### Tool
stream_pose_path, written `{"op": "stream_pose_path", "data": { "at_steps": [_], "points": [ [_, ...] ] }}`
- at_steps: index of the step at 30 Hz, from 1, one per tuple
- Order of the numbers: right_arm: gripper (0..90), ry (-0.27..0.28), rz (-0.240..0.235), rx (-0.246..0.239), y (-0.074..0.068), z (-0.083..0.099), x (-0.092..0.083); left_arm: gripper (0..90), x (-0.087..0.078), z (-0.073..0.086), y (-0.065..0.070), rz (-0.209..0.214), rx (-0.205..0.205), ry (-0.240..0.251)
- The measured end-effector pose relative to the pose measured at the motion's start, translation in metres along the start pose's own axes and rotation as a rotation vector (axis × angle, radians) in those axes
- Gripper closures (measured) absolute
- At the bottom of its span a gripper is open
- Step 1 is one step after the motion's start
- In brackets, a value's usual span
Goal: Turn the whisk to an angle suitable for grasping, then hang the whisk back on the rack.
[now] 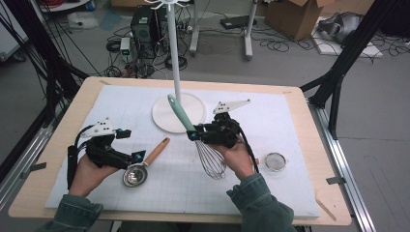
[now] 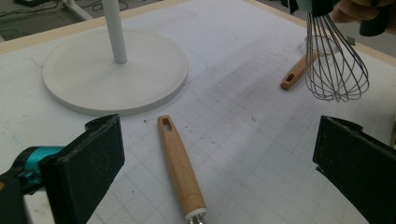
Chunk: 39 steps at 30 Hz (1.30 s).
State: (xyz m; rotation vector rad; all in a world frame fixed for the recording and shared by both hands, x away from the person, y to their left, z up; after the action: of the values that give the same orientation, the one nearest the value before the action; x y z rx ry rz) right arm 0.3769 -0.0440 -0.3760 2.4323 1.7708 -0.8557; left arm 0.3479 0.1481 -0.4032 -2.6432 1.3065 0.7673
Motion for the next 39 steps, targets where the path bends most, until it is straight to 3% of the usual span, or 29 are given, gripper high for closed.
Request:
{"op": "stream_pose_path", "data": {
  "at_steps": [5,10,20,30,39],
  "points": [
    [69.4,0.04,-0.019,-0.014,-0.002,-0.014,0.0,2.5,-0.004,0.01,-0.005,-0.014,-0.009,-0.006],
    [69.4,0.072,-0.021,-0.057,-0.003,-0.027,0.001,2.5,-0.011,0.02,-0.011,-0.034,-0.027,-0.005],
    [69.4,0.124,-0.042,-0.067,0.001,-0.05,0.001,2.5,-0.024,0.037,-0.025,-0.073,-0.058,0.004],
    [69.4,0.188,-0.043,-0.059,0.01,-0.074,-0.011,2.5,-0.03,0.041,-0.032,-0.098,-0.066,0.004],
    [69.4,0.239,-0.02,-0.09,0.015,-0.109,-0.017,2.5,-0.036,0.04,-0.036,-0.107,-0.06,0.012]
  ]
}}
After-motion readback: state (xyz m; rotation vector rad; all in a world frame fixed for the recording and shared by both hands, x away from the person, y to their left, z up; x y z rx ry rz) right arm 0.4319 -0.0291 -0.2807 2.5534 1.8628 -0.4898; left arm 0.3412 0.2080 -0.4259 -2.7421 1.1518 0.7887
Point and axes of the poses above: each handheld gripper's, and its own axes: x roughly forward along the jaws, z roughly out of its underside, y roughly to its right, the point moved 10 cm from there along x, roughly forward along the jaws, and after that the axes turned 2 degrees about -y, right-handed, at the moved point
